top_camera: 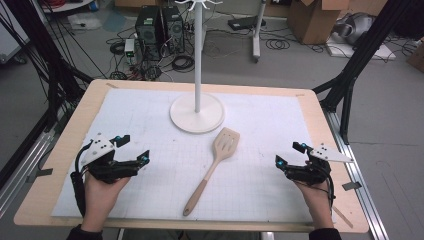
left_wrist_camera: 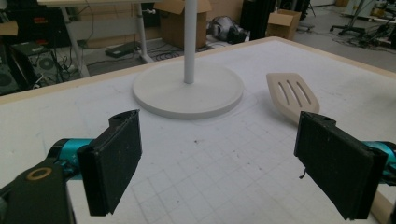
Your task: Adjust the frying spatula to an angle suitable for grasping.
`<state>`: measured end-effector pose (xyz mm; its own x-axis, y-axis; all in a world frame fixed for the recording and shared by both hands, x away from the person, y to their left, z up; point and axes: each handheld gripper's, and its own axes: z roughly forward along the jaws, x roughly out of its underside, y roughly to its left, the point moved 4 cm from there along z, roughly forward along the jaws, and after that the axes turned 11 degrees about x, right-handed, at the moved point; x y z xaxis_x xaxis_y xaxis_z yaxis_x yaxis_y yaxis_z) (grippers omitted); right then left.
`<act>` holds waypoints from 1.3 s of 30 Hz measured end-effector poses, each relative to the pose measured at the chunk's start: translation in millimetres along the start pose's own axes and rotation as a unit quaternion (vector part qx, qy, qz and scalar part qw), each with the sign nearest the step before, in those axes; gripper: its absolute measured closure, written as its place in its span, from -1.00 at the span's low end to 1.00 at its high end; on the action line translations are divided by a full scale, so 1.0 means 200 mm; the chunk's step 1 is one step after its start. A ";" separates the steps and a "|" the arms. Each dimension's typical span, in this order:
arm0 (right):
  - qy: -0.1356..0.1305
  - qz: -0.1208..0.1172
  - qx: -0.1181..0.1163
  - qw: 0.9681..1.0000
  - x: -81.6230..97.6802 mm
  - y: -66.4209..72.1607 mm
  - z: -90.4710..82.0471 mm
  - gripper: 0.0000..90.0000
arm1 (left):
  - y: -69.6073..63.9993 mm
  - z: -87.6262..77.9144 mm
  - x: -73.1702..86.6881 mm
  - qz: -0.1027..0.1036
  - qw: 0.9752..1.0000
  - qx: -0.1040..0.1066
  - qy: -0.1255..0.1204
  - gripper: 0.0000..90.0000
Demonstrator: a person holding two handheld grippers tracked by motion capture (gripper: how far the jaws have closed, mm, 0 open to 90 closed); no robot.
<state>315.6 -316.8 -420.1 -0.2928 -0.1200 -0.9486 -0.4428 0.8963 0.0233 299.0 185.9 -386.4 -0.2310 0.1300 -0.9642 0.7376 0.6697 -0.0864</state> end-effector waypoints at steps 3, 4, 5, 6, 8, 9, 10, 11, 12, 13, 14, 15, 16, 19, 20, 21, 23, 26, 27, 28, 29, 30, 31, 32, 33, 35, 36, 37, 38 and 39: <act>-0.001 -0.001 0.002 1.000 0.00 0.00 0.00 -0.75 | -0.03 0.02 -0.01 0.002 1.000 0.004 0.002 -0.65; 0.000 0.001 0.001 1.000 0.00 0.00 0.00 -0.75 | -0.05 0.04 -0.02 0.002 1.000 0.006 0.003 -0.66; 0.000 0.001 0.001 1.000 0.00 0.00 0.00 -0.75 | -0.05 0.04 -0.02 0.002 1.000 0.006 0.003 -0.66; 0.001 0.000 0.002 1.000 0.00 0.00 0.00 -0.75 | -0.08 0.07 -0.02 0.000 1.000 0.012 0.007 -0.65; 0.001 -0.003 0.002 1.000 0.00 0.00 0.01 -0.74 | -0.09 0.08 -0.02 0.000 1.000 0.016 0.009 -0.65; 0.001 -0.003 0.002 1.000 0.00 0.00 0.01 -0.74 | -0.10 0.10 -0.03 -0.002 1.000 0.019 0.011 -0.65; 0.003 -0.001 0.003 1.000 0.00 0.00 0.01 -0.75 | -0.12 0.13 -0.03 -0.003 0.999 0.029 0.013 -0.65; 0.003 -0.001 0.003 1.000 0.00 0.00 0.01 -0.75 | -0.12 0.13 -0.03 -0.003 0.999 0.029 0.013 -0.65; 0.002 0.002 0.002 1.000 0.00 0.00 0.00 -0.74 | -0.13 0.15 -0.03 -0.004 0.999 0.034 0.014 -0.65; 0.000 0.001 0.002 1.000 0.00 0.00 0.00 -0.74 | -0.15 0.17 -0.03 -0.004 0.999 0.040 0.017 -0.64; 0.000 0.000 0.003 1.000 0.00 -0.01 0.00 -0.74 | -0.17 0.20 -0.03 -0.002 0.999 0.048 0.023 -0.64; 0.000 0.000 0.003 1.000 0.00 -0.01 0.00 -0.74 | -0.17 0.20 -0.03 -0.002 0.999 0.048 0.023 -0.64; -0.001 -0.001 0.003 1.000 0.00 -0.01 0.00 -0.74 | -0.20 0.24 -0.03 -0.003 0.997 0.065 0.029 -0.63; 0.000 0.003 0.002 1.000 0.00 -0.01 0.00 -0.74 | -0.24 0.29 -0.02 -0.007 0.996 0.080 0.034 -0.62; 0.001 0.004 0.003 1.000 0.00 -0.01 0.00 -0.74 | -0.25 0.31 -0.02 -0.008 0.996 0.084 0.036 -0.62; 0.001 0.005 0.002 1.000 0.00 -0.01 0.00 -0.74 | -0.26 0.32 -0.02 -0.009 0.996 0.086 0.037 -0.62; 0.002 0.002 0.003 1.000 0.00 -0.01 0.00 -0.74 | -0.28 0.34 -0.02 -0.011 0.995 0.088 0.039 -0.62; 0.004 0.003 0.004 1.000 0.00 -0.01 0.00 -0.74 | -0.31 0.40 -0.01 -0.019 0.994 0.094 0.046 -0.62; 0.004 0.004 0.003 1.000 0.00 -0.01 0.00 -0.74 | -0.31 0.40 -0.01 -0.019 0.994 0.094 0.046 -0.62; 0.004 0.004 0.003 1.000 0.00 -0.01 0.00 -0.74 | -0.33 0.42 -0.01 -0.027 0.993 0.104 0.053 -0.62; 0.004 0.004 0.003 1.000 0.00 -0.01 0.00 -0.74 | -0.33 0.42 -0.01 -0.027 0.993 0.104 0.053 -0.62; 0.003 0.002 0.003 1.000 0.00 -0.01 0.00 -0.74 | -0.34 0.45 0.00 -0.032 0.992 0.107 0.063 -0.62; 0.004 0.003 0.003 1.000 0.00 -0.01 0.01 -0.74 | -0.35 0.46 0.00 -0.034 0.991 0.108 0.068 -0.62; 0.004 0.002 0.003 1.000 0.00 -0.01 0.01 -0.74 | -0.36 0.48 0.01 -0.037 0.991 0.105 0.073 -0.61; 0.004 0.002 0.003 1.000 0.00 -0.01 0.01 -0.74 | -0.36 0.48 0.01 -0.037 0.991 0.105 0.073 -0.61; 0.004 0.000 0.003 1.000 0.00 -0.01 0.01 -0.74 | -0.38 0.51 0.02 -0.039 0.991 0.101 0.085 -0.57; 0.005 0.000 0.004 1.000 0.01 -0.01 0.01 -0.74 | -0.40 0.54 0.03 -0.036 0.990 0.096 0.097 -0.53; 0.006 0.000 0.003 1.000 0.01 -0.01 0.01 -0.74 | -0.40 0.54 0.03 -0.036 0.990 0.096 0.097 -0.51; 0.008 0.000 0.003 1.000 0.01 -0.01 0.01 -0.74 | -0.42 0.57 0.04 -0.038 0.988 0.099 0.112 -0.51; 0.008 0.000 0.003 1.000 0.01 -0.01 0.01 -0.74 | -0.42 0.57 0.04 -0.038 0.988 0.099 0.112 -0.51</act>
<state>317.7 -317.6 -422.2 -0.3066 -0.1258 -0.9435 -0.4382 0.8986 0.0225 307.9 48.1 -416.2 -0.4078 0.2579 -0.8759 0.8175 0.5304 -0.2244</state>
